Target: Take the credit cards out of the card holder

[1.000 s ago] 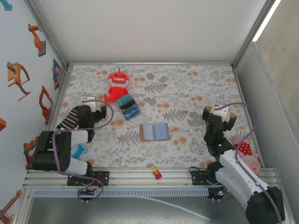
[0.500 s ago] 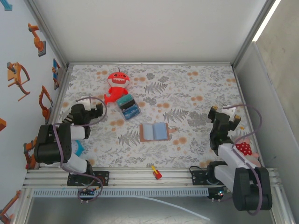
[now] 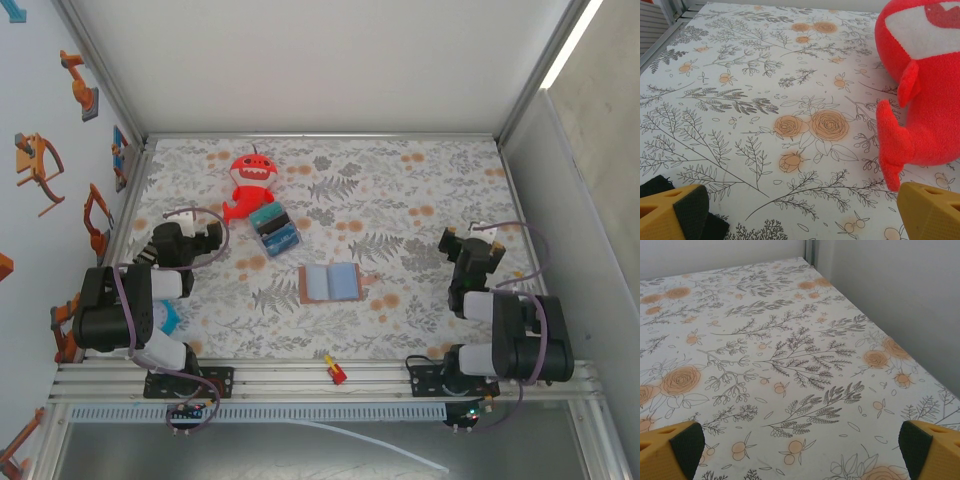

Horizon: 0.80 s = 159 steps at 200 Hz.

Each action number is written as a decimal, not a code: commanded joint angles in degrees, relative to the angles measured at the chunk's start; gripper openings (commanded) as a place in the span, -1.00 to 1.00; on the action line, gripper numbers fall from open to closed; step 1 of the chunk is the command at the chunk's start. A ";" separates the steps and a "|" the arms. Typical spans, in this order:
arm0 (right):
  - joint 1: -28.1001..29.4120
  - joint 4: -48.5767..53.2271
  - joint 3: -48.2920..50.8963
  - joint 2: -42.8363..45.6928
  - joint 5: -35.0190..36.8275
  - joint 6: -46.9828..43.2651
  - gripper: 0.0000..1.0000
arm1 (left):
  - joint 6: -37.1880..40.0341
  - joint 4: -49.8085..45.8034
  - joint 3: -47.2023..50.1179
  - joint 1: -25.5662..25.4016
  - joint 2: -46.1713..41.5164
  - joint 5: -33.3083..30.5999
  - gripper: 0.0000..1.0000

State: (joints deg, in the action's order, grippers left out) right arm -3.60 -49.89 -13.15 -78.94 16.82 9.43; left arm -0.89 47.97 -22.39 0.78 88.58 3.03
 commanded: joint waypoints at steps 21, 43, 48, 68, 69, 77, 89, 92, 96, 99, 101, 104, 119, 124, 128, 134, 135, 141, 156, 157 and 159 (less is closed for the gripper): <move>-1.12 -7.73 -2.67 -5.72 -11.26 -1.10 0.99 | -0.80 -0.34 -0.99 -0.33 -0.30 0.60 0.94; -1.33 -5.09 -6.75 -9.78 -24.73 -5.84 0.96 | -0.83 -0.35 -0.99 -0.34 -0.38 0.62 0.94; -1.40 -1.43 -8.18 -9.44 -26.35 -6.68 0.93 | -0.80 -0.38 -0.99 -0.33 -0.29 0.57 0.94; -1.77 -2.48 -8.23 -10.01 -25.68 -5.45 0.97 | -0.84 -0.33 -0.99 -0.34 -0.35 0.41 0.94; -1.77 -2.49 -8.22 -10.01 -25.69 -5.42 0.97 | -0.81 -0.42 -0.99 -0.34 -0.38 0.45 0.94; -1.84 -2.51 -8.30 -10.01 -25.67 -5.42 0.99 | -0.86 -0.43 -0.99 -0.34 -0.33 0.45 0.94; -1.88 -2.48 -8.30 -10.02 -25.61 -5.39 0.99 | -0.83 -0.42 -1.01 -0.34 -0.39 0.45 0.94; -1.83 -2.49 -8.30 -10.01 -25.61 -5.41 0.99 | -0.80 -0.39 -1.00 -0.34 -0.32 0.43 0.94; -1.80 -2.49 -8.30 -10.00 -25.61 -5.45 0.99 | -0.80 -0.41 -1.07 -0.34 -0.26 0.44 0.94; -1.82 -2.49 -8.30 -10.01 -25.61 -5.40 0.99 | -0.79 -0.42 -1.01 -0.34 -0.34 0.44 0.94; -1.85 -2.49 -8.30 -10.01 -25.56 -5.41 0.99 | -0.81 -0.42 -1.01 -0.36 -0.38 0.41 0.94; -1.85 -2.47 -8.30 -10.01 -25.53 -5.34 0.99 | -0.83 -0.42 -1.04 -0.34 -0.33 0.45 0.94; -1.90 -2.48 -8.30 -10.01 -25.19 -5.30 0.99 | -0.83 -0.45 -1.02 -0.33 -0.35 0.47 0.94; -1.86 -2.49 -8.30 -9.95 -24.97 -5.25 0.99 | -0.80 -0.42 -1.02 -0.31 -0.26 0.45 0.94; -1.85 -2.46 -8.30 -10.05 -24.74 -5.13 0.99 | -0.81 -0.42 -1.01 -0.35 -0.31 0.48 0.94; -1.81 -2.44 -8.30 -10.01 -24.52 -5.04 0.99 | -0.83 -0.42 -1.06 -0.36 -0.26 0.48 0.94; -1.88 -2.42 -8.30 -10.01 -24.49 -5.04 0.99 | -0.85 -0.42 -1.06 -0.39 -0.29 0.44 0.94; -1.85 -2.43 -8.30 -10.02 -24.47 -4.99 0.99 | -0.79 -0.42 -1.01 -0.40 -0.25 0.46 0.94; -1.86 -2.41 -8.30 -10.01 -24.47 -5.03 0.99 | -0.78 -0.38 -1.01 -0.41 -0.28 0.43 0.94; -1.86 -2.41 -8.30 -10.01 -24.47 -4.99 0.99 | -0.74 -0.40 -1.00 -0.42 -0.31 0.41 0.94; -1.81 -2.41 -8.30 -10.01 -24.47 -4.98 0.99 | -0.71 -0.41 -0.99 -0.42 -0.30 0.40 0.94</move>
State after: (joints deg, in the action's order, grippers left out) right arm -5.02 -51.72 -20.71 -88.92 -7.51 4.86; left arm -0.89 47.94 -22.39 0.73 88.58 3.01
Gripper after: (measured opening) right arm 0.991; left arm 0.970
